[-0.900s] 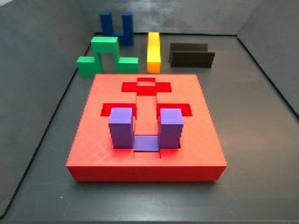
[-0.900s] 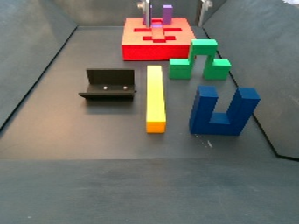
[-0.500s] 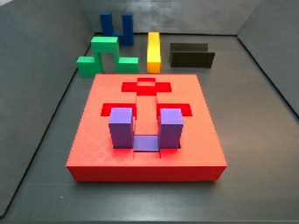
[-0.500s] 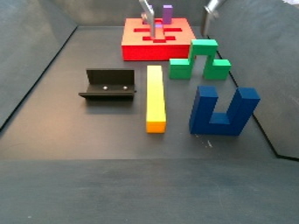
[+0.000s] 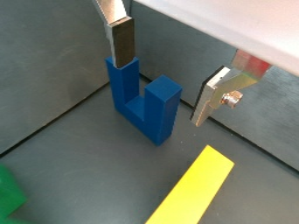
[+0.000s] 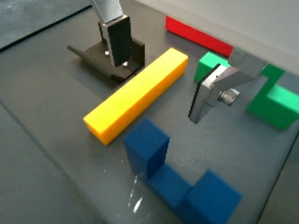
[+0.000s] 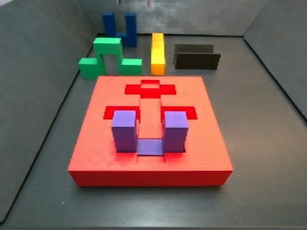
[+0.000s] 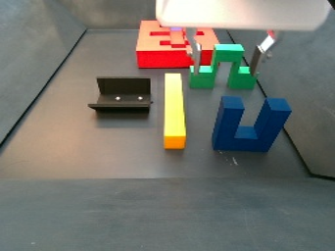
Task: Pick up the blue object. Move up. Move to above the board. Insert the blue object.
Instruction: Pick up the blue object.
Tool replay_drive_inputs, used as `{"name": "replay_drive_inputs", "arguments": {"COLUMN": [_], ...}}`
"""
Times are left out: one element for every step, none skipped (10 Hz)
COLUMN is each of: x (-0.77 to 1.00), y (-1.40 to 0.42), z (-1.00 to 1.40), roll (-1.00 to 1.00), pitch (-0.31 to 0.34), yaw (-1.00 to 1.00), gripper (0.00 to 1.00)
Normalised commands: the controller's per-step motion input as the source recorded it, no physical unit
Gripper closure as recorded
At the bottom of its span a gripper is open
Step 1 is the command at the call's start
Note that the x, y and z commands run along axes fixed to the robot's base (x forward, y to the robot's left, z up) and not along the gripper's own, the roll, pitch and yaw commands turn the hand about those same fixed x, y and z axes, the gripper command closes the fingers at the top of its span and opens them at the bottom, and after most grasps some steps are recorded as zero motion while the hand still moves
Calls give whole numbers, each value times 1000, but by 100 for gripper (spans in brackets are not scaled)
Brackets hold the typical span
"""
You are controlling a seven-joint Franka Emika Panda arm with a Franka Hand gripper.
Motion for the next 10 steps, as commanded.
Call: {"name": "replay_drive_inputs", "arguments": {"x": [0, 49, 0, 0, 0, 0, 23, 29, 37, 54], "y": [303, 291, 214, 166, 134, 126, 137, 129, 89, 46], "z": [-214, -174, -143, -123, -114, -126, -149, -163, -169, -186], "roll": [3, 16, 0, 0, 0, 0, 0, 0, 0, 0], "pitch": [-53, -9, -9, -20, -24, -23, -24, -20, -21, -23], "yaw": [-57, -23, 0, 0, 0, 0, 0, 0, 0, 0], "gripper": [0, 0, 0, 0, 0, 0, 0, 0, 0, 0]}}
